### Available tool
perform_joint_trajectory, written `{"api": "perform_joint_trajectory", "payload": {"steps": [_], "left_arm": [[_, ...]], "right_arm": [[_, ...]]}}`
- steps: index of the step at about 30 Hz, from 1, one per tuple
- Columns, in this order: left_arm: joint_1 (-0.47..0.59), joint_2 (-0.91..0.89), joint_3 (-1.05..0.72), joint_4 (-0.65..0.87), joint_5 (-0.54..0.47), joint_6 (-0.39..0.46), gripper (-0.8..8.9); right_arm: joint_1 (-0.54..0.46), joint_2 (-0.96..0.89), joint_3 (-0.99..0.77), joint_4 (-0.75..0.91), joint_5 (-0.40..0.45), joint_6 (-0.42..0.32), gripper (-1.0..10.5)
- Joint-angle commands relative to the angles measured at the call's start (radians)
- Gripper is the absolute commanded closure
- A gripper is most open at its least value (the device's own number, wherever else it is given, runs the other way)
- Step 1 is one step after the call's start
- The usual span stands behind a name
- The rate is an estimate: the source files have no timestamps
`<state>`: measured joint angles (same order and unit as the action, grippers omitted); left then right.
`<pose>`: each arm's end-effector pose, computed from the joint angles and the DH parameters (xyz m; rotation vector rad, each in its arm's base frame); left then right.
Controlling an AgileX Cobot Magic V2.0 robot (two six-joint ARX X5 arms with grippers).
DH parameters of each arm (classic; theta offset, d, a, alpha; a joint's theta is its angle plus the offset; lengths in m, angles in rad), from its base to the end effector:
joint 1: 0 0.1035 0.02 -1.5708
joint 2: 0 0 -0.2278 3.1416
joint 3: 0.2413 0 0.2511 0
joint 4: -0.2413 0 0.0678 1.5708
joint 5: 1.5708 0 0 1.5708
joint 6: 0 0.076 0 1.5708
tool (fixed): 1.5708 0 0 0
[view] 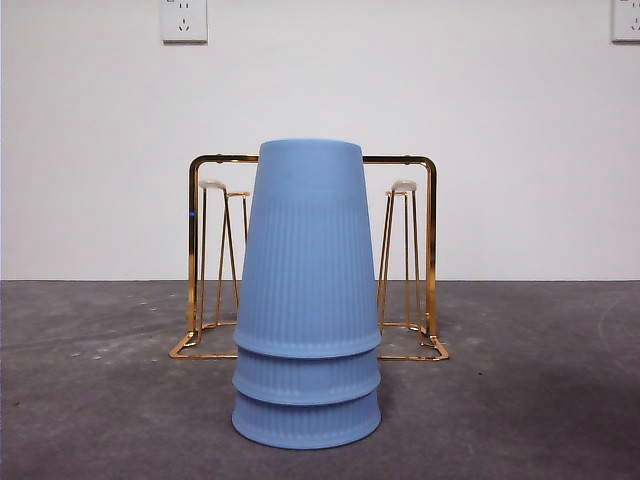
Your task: Pick the top cup and place it on cupholder, pick up the mid cup and place it on cupholder, last pick the bottom cup and place it on cupholder.
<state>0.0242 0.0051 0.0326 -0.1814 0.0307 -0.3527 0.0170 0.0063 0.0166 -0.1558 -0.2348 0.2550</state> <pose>0.1764 0.0019 0.1493 -0.3562 0.1534 0.0207 0.1753 0.0207 0.1469 0.2691 0.1763 0.2316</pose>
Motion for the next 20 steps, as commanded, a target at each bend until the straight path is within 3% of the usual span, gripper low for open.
{"api": "perform_joint_trajectory", "payload": {"steps": [1, 8, 16, 20], "left_arm": [[0.002, -0.002, -0.012, -0.005, 0.031, -0.230, 8.08], [0.002, 0.000, 0.044, -0.006, 0.142, -0.281, 8.05], [0.002, 0.035, 0.203, -0.060, 0.162, -0.291, 8.04], [0.002, 0.095, 0.316, -0.105, 0.211, -0.228, 8.04]], "right_arm": [[0.002, -0.003, -0.003, 0.005, -0.003, 0.138, 9.4], [0.002, -0.003, 0.031, 0.066, -0.034, 0.260, 9.4], [0.002, 0.024, 0.204, 0.030, -0.039, 0.257, 9.4], [0.002, 0.094, 0.328, -0.019, -0.064, 0.208, 9.4]]}}
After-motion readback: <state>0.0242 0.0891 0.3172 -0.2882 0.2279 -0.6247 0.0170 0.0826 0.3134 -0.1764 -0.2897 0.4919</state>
